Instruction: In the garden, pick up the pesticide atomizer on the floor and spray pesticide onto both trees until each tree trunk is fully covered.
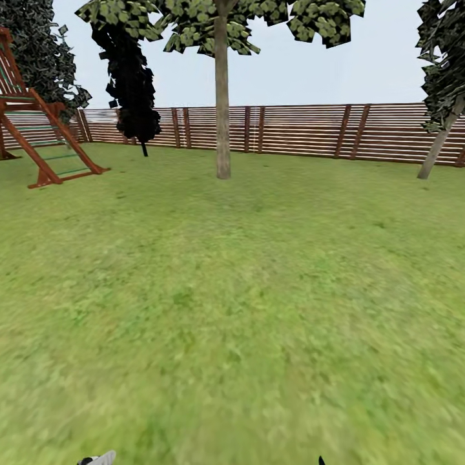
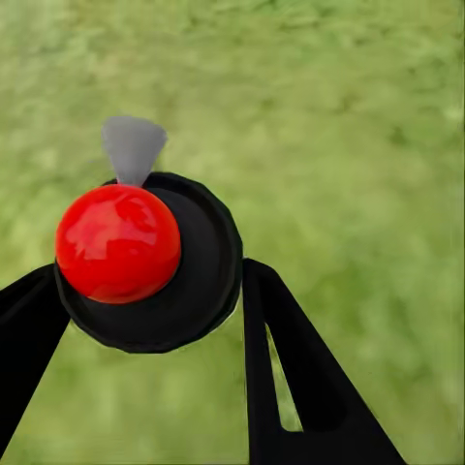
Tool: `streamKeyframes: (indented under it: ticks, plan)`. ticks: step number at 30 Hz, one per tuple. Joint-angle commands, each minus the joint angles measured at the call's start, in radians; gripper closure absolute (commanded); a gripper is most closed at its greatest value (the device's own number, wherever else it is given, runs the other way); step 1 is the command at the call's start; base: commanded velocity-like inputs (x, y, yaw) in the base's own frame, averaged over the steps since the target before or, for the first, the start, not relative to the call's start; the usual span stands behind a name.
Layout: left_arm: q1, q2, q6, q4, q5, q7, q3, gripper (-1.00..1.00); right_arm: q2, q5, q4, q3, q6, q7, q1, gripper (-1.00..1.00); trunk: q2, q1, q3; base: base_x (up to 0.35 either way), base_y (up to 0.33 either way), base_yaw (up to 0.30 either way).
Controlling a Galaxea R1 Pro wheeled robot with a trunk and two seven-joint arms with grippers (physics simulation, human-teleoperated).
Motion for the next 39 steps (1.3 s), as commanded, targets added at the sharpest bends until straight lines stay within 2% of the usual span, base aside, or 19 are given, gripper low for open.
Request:
streamKeyframes:
  ticks: [1, 39]
  plan:
    - [0.0, 0.0, 0.0, 0.0, -0.001, 0.0, 0.0, 1.0, 0.0, 0.0, 0.0, 0.0, 0.0, 0.0, 0.0, -1.0, 0.0, 0.0, 0.0, 0.334, 0.091, 0.0]
    - [0.0, 0.0, 0.0, -0.002, -0.001, 0.0, 0.0, 1.0, 0.0, 0.0, 0.0, 0.0, 0.0, 0.0, 0.0, -1.0, 0.0, 0.0, 0.0, 0.334, 0.091, 0.0]
